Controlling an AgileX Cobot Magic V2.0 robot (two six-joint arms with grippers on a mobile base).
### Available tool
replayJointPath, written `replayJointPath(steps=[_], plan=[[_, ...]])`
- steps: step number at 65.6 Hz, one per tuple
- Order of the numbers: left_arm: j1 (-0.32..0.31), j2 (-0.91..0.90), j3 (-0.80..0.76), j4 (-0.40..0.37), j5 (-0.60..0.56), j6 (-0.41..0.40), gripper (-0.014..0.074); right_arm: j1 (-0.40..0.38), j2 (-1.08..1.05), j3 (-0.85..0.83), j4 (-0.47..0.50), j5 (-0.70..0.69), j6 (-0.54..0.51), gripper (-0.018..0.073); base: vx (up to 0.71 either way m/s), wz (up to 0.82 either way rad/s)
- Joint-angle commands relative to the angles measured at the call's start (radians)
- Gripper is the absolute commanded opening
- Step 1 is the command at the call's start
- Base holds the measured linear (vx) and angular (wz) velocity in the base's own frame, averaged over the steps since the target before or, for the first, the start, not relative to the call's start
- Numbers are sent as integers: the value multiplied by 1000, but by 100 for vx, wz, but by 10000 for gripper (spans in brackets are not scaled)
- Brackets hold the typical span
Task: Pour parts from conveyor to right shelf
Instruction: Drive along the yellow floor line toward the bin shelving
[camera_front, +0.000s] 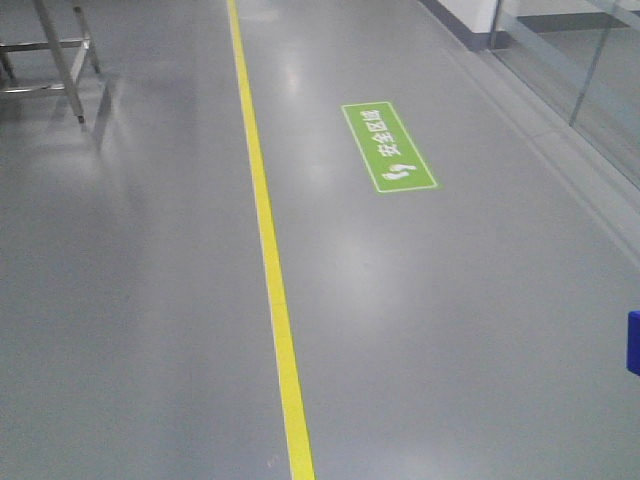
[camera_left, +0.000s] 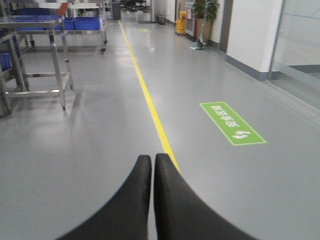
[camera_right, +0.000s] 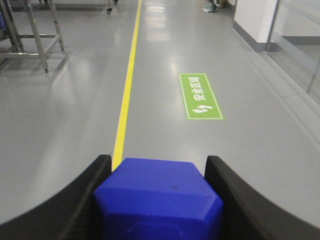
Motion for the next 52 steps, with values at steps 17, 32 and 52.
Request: replayJointPath(steps=[17, 32, 52], plan=[[3, -12, -19, -8, -72, -8, -6, 0, 6, -29, 1, -78, 0, -5, 59, 31], [3, -12, -19, -8, -72, -8, -6, 0, 6, -29, -1, -78, 0, -5, 60, 27], [3, -12, -19, -8, -72, -8, -6, 0, 6, -29, -1, -78, 0, -5, 64, 10]])
